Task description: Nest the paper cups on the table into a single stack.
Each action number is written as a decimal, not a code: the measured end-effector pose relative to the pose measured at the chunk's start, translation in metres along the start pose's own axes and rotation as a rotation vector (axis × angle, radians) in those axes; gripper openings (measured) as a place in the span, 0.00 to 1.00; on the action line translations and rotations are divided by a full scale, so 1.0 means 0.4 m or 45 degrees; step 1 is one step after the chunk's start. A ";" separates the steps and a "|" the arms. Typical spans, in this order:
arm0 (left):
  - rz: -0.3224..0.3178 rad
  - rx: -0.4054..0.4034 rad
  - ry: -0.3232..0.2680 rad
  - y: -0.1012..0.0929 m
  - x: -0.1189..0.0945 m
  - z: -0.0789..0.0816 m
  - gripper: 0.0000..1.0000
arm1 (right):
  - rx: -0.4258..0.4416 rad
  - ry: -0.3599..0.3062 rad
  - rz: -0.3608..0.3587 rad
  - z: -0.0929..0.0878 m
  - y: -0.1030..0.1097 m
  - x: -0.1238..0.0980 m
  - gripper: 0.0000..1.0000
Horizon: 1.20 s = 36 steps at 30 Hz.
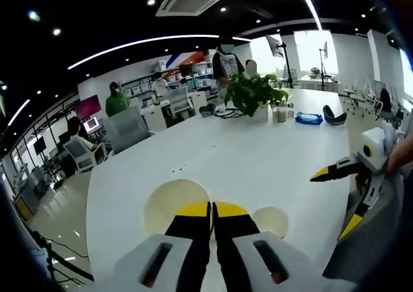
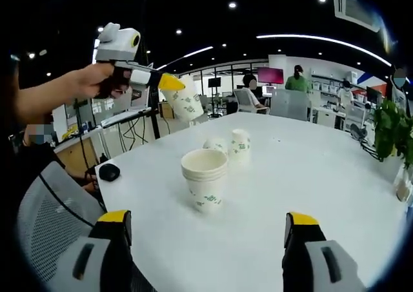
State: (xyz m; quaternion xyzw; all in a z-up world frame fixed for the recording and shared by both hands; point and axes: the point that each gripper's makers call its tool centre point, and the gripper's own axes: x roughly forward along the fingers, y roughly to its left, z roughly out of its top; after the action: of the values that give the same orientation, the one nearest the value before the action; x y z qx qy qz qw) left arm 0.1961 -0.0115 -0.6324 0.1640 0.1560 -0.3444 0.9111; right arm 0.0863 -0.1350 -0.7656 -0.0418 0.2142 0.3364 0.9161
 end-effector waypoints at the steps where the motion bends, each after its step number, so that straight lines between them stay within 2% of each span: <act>1: -0.005 0.005 -0.002 -0.004 0.000 0.002 0.00 | 0.001 -0.001 0.000 0.001 0.001 0.000 1.00; 6: -0.043 0.013 -0.008 -0.037 -0.002 0.019 0.00 | -0.006 0.002 0.001 0.001 0.003 -0.001 1.00; 21: -0.112 0.004 -0.004 -0.068 0.002 0.020 0.00 | 0.021 -0.013 0.000 0.007 0.002 -0.003 1.00; 30: -0.167 0.016 0.000 -0.113 0.004 0.032 0.00 | 0.014 -0.004 0.002 0.004 0.003 -0.001 1.00; 36: -0.226 0.035 0.016 -0.150 0.016 0.021 0.00 | 0.016 -0.008 -0.003 0.003 -0.003 -0.001 1.00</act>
State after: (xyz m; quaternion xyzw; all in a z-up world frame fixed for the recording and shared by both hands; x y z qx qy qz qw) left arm 0.1613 -0.0610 -0.6389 0.1641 0.1709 -0.4247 0.8737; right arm 0.0873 -0.1361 -0.7646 -0.0351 0.2135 0.3340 0.9174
